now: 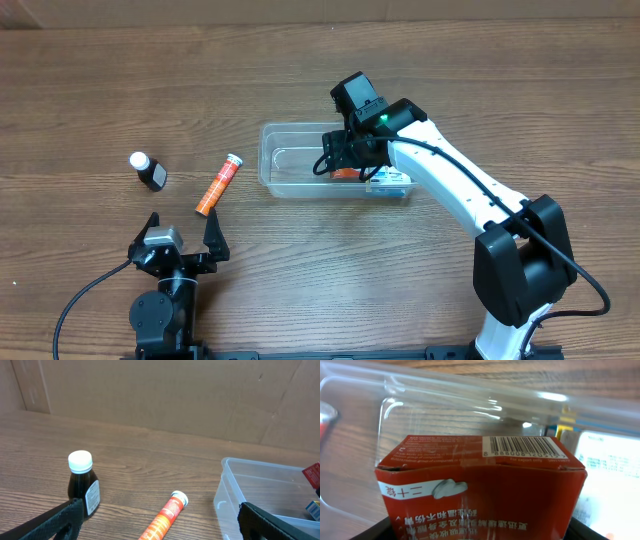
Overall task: Pack container
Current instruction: 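Carry the red box into the container and release it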
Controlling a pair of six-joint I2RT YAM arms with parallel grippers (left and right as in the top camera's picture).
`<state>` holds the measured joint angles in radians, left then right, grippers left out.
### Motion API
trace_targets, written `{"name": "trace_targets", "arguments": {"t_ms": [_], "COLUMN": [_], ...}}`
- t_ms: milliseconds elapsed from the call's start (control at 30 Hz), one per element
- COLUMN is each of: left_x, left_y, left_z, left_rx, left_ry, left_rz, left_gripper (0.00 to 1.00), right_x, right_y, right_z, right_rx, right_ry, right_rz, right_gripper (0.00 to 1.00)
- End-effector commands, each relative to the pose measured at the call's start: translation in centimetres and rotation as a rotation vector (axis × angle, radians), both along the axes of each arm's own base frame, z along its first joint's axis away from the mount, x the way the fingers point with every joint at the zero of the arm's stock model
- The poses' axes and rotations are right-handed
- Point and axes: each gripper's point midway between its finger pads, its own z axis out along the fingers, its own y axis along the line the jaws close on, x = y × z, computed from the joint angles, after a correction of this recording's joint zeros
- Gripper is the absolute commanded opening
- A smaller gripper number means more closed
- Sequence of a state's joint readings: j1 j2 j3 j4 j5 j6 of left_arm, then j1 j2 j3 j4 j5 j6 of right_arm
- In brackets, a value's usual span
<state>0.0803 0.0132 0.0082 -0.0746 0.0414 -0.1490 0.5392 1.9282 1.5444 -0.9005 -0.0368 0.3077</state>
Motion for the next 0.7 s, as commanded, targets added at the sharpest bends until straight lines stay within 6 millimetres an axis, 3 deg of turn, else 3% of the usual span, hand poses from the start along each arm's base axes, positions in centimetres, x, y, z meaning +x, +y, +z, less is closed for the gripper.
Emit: {"name": "trace_targets", "arguments": {"t_ms": [0,133,333,500,667], "left_x": [0.0,0.0,0.0,0.0,0.0], "left_y": [0.1,0.1,0.1,0.1,0.1], "left_z": [0.0,0.0,0.0,0.0,0.0], "left_rx": [0.019,0.019,0.019,0.019,0.019], "left_ry": [-0.004,-0.004,-0.005,-0.005,-0.005], "left_rz": [0.003,0.003,0.003,0.003,0.003], "left_gripper": [1.00,1.00,1.00,1.00,1.00], "right_x": [0.1,0.7,0.3,0.2,-1.9], "right_y": [-0.1,-1.1,-0.3,0.2,3.9], "right_z": [-0.1,-0.1,-0.1,0.0,0.3], "right_rx": [-0.089,-0.206,-0.223,-0.217,-0.057], "right_ry": [-0.071,-0.130,-0.171,-0.182,-0.142], "right_rz": [0.268,0.431,0.680,0.703,0.648], "right_gripper": [0.73,0.77,0.81,0.81,0.81]}}
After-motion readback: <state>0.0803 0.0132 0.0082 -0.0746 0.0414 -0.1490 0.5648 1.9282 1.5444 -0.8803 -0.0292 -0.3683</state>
